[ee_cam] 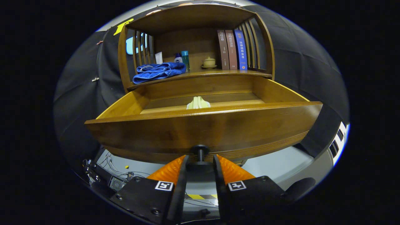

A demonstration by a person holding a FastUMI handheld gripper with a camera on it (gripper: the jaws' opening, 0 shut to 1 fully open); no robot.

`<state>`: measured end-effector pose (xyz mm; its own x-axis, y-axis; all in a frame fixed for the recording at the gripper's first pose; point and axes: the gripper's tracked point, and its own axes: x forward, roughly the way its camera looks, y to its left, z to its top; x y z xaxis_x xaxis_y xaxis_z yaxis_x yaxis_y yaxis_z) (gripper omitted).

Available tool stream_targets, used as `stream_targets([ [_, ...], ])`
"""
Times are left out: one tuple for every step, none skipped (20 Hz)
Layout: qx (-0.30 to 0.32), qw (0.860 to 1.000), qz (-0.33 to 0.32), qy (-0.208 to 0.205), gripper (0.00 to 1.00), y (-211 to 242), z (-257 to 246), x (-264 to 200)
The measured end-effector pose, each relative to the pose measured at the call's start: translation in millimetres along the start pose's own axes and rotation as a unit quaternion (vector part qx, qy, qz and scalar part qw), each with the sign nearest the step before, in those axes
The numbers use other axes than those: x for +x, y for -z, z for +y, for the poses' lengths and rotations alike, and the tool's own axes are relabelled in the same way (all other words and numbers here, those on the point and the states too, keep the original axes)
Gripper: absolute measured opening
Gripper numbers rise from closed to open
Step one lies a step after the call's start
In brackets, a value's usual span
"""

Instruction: Pull open the drawer, take out the items inside it, and place them on the countertop above the cabinet.

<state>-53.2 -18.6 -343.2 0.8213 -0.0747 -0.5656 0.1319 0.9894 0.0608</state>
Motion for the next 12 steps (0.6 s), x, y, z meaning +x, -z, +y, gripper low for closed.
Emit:
stream_targets([
  [0.003,1.000,-0.008,0.003,0.59,-3,-2,-4],
  [0.004,1.000,-0.009,0.009,0.69,-4,-5,-9],
  [0.002,1.000,-0.012,0.010,0.79,-7,-5,-18],
  [0.000,1.000,-0.021,0.012,0.89,-15,-5,-28],
  [-0.003,0.999,-0.036,0.011,0.99,-28,-3,-39],
  [-0.005,0.999,-0.053,0.009,1.00,-43,0,-50],
  [-0.008,0.998,-0.067,0.007,1.00,-61,4,-57],
  [-0.013,0.997,-0.078,0.001,1.00,-78,11,-60],
  [-0.018,0.996,-0.085,-0.005,1.00,-96,18,-62],
  [-0.021,0.996,-0.088,-0.011,0.99,-114,23,-59],
  [-0.020,0.996,-0.088,-0.013,1.00,-132,26,-54],
  [-0.016,0.996,-0.082,-0.020,1.00,-147,30,-45],
])
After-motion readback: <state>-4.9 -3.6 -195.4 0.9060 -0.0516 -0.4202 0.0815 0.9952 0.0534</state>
